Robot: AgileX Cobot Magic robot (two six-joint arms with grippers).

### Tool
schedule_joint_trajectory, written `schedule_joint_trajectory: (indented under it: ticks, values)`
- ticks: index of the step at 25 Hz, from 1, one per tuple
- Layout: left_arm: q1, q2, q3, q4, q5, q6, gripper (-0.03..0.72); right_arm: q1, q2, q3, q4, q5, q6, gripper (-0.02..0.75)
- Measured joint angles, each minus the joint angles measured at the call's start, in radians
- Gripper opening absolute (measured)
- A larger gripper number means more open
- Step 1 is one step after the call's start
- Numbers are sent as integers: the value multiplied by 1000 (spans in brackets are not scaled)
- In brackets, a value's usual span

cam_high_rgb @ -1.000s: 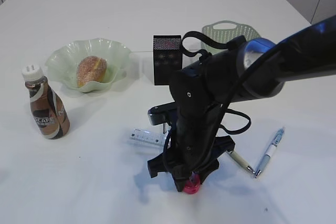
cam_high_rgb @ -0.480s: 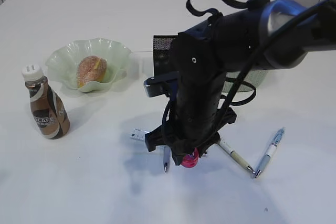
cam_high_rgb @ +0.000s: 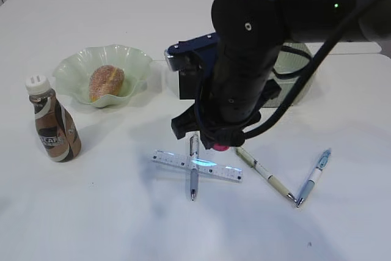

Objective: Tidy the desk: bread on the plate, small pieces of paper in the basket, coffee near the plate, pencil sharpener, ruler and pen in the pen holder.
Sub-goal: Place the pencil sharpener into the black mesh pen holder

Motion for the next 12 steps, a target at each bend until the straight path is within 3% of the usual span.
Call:
schedule_joint_trajectory:
  ticks: [6,12]
  values:
    - [0,0,0,0,0,0,342,0,0,-95,-69,-8,0,309]
    - [0,0,0,0,0,0,341,-2,0,-195,-152,-125,13,309]
